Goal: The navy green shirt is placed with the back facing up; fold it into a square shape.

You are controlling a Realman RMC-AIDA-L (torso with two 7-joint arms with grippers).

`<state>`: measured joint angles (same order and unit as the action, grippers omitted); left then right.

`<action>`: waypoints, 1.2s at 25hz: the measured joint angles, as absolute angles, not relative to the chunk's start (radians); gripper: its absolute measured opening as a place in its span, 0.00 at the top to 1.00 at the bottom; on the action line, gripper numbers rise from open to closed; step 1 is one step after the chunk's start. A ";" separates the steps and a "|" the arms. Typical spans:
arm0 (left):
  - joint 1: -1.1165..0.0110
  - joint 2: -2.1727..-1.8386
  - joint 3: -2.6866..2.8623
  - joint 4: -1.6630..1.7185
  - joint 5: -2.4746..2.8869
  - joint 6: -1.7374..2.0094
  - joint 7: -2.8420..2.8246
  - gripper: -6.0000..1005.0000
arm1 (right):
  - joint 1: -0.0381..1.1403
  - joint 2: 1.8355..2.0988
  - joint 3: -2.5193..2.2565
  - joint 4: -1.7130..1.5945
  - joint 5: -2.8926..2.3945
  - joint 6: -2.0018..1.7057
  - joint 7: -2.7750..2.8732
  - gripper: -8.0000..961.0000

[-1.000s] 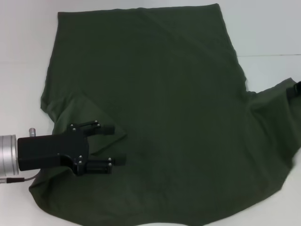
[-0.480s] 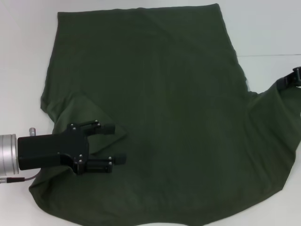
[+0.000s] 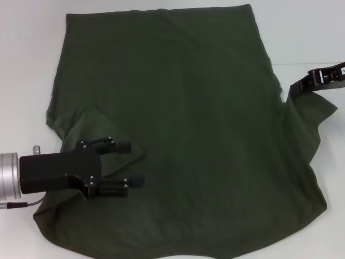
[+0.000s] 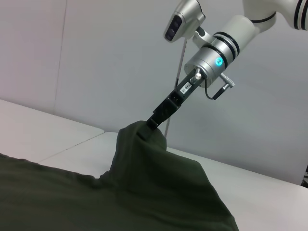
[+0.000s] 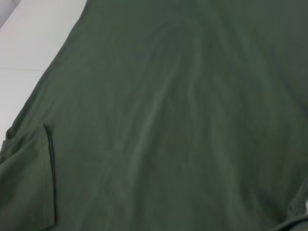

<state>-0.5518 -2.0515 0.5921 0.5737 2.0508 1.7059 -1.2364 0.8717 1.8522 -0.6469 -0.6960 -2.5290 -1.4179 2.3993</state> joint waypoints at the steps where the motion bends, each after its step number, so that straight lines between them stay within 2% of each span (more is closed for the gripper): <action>1: -0.552 -2.051 0.592 0.574 2.051 1.706 -1.236 0.12 | 0.875 1.853 -0.647 -0.693 -2.528 -1.416 2.399 0.86; 14: -0.557 -2.055 0.592 0.574 2.050 1.701 -1.236 0.12 | 0.929 1.864 -0.644 -0.578 -2.523 -1.306 2.408 0.84; 21: -0.565 -2.057 0.592 0.574 2.050 1.698 -1.239 0.12 | 0.968 1.879 -0.648 -0.506 -2.522 -1.235 2.411 0.83; 30: -0.569 -2.056 0.592 0.569 2.049 1.694 -1.240 0.12 | 1.001 1.919 -0.665 -0.453 -2.523 -1.186 2.413 0.81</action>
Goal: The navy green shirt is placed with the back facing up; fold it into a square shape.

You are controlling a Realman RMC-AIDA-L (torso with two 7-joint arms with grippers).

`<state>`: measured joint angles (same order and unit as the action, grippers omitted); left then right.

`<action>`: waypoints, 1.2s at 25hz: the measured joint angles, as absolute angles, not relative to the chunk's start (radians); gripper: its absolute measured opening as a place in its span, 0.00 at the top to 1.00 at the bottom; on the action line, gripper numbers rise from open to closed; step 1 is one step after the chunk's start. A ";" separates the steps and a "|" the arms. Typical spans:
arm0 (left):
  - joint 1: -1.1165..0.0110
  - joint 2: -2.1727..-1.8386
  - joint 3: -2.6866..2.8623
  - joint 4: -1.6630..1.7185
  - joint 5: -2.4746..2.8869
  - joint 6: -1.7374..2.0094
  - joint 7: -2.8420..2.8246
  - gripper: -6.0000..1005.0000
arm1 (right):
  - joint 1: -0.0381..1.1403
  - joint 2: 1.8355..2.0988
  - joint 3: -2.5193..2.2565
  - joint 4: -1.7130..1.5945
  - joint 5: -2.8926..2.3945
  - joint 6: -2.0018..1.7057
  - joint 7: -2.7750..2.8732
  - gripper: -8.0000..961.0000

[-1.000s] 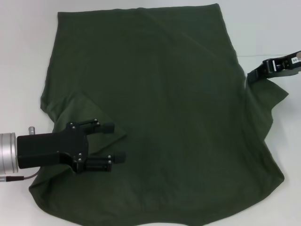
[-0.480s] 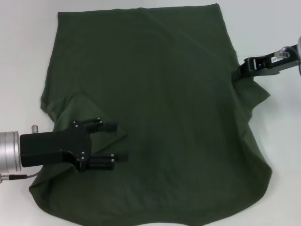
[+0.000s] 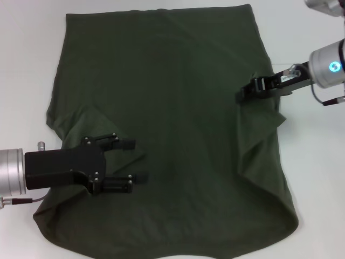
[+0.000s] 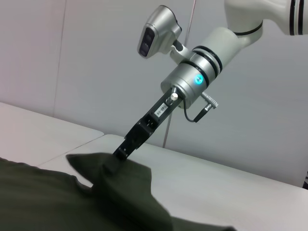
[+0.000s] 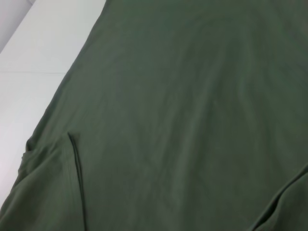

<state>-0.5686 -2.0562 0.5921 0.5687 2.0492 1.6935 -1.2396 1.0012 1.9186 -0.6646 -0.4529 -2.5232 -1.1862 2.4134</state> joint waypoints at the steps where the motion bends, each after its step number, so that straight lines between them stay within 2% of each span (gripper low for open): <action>1: -0.569 -2.056 0.592 0.568 2.049 1.694 -1.240 0.12 | 1.005 1.925 -0.665 -0.448 -2.523 -1.176 2.414 0.81; 3: -0.568 -2.056 0.592 0.568 2.050 1.693 -1.240 0.12 | 1.011 1.939 -0.665 -0.442 -2.523 -1.159 2.414 0.81; 9: -0.562 -2.055 0.594 0.569 2.055 1.697 -1.239 0.12 | 1.023 1.968 -0.659 -0.437 -2.509 -1.146 2.426 0.52; 14: -0.561 -2.055 0.599 0.570 2.057 1.702 -1.239 0.12 | 1.020 1.974 -0.659 -0.427 -2.441 -1.139 2.452 0.33; 24: -0.561 -2.056 0.603 0.568 2.061 1.706 -1.240 0.12 | 1.010 1.982 -0.696 -0.417 -2.401 -1.075 2.491 0.10; 30: -0.562 -2.057 0.603 0.566 2.062 1.706 -1.249 0.12 | 1.009 1.983 -0.701 -0.415 -2.401 -1.059 2.491 0.06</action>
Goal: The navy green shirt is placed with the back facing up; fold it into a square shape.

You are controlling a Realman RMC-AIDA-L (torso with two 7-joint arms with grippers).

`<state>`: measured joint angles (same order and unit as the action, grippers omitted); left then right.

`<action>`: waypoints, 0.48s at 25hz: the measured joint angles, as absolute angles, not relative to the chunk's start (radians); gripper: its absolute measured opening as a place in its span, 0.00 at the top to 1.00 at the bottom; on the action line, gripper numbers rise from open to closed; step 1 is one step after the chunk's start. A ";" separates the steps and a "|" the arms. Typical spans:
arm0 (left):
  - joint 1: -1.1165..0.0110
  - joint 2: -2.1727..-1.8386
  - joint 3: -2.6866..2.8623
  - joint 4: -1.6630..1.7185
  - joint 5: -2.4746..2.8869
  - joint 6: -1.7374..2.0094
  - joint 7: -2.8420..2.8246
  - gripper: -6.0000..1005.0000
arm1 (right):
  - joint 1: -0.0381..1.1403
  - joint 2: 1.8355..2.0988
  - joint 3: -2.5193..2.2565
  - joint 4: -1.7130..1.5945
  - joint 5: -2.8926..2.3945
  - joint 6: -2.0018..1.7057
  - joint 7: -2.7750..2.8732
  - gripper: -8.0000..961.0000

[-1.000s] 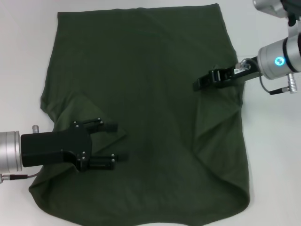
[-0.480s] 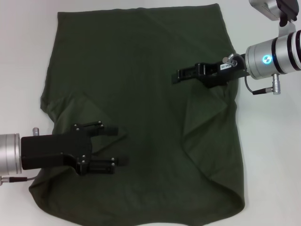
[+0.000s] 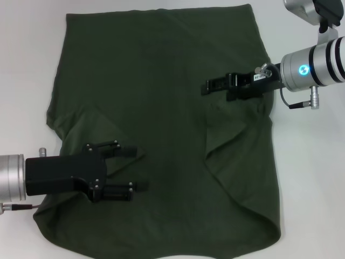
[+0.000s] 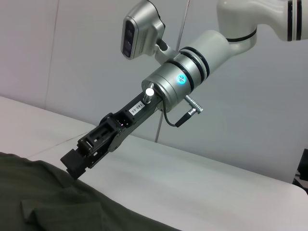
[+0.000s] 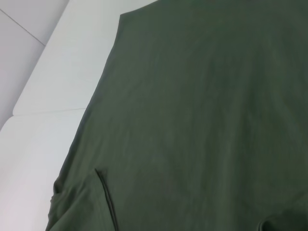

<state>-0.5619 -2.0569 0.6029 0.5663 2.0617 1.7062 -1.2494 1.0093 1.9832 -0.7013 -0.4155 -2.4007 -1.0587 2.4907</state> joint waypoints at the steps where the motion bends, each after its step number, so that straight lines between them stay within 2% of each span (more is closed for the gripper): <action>1: -0.562 -2.057 0.603 0.566 2.062 1.706 -1.250 0.12 | 1.009 1.983 -0.702 -0.417 -2.400 -1.058 2.489 0.06; 12: -0.566 -2.060 0.603 0.566 2.057 1.705 -1.257 0.12 | 1.009 1.983 -0.726 -0.419 -2.401 -1.041 2.480 0.06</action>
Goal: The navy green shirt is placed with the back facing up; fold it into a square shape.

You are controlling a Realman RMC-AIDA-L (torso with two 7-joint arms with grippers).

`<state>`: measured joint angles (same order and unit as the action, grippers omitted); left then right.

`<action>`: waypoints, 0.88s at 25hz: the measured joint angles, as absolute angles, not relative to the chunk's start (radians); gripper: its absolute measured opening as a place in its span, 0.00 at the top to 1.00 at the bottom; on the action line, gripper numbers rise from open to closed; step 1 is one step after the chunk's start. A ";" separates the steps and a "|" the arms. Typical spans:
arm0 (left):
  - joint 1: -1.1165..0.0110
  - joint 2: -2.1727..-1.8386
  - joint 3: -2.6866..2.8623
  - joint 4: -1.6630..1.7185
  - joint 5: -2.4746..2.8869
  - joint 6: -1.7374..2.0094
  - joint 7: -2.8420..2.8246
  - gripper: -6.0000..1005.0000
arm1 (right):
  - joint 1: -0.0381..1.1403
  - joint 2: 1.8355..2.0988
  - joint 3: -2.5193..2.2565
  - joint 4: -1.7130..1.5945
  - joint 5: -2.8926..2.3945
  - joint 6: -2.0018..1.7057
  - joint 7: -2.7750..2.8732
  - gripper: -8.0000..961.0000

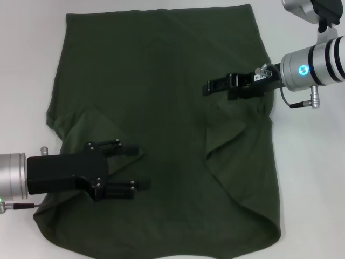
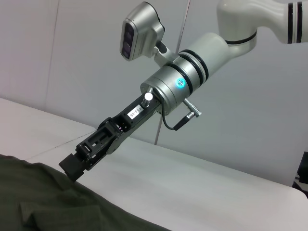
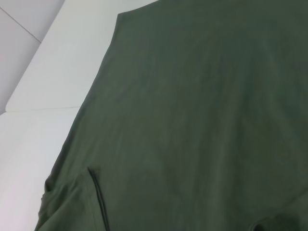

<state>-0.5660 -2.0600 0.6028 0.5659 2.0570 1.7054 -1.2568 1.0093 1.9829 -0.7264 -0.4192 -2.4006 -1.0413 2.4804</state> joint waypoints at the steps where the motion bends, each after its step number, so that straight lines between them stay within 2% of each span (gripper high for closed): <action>1: -0.566 -2.060 0.603 0.566 2.056 1.705 -1.257 0.12 | 1.009 1.982 -0.728 -0.419 -2.401 -1.040 2.480 0.06; 17: -0.561 -2.062 0.601 0.566 2.052 1.699 -1.254 0.12 | 1.015 1.982 -0.762 -0.423 -2.401 -1.020 2.480 0.06; 22: -0.561 -2.063 0.602 0.566 2.052 1.698 -1.253 0.12 | 1.020 1.970 -0.797 -0.423 -2.401 -1.022 2.484 0.06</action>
<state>-0.5613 -2.0627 0.6015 0.5660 2.0522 1.6981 -1.2527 1.0203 1.9700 -0.7968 -0.4235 -2.4006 -1.0220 2.4845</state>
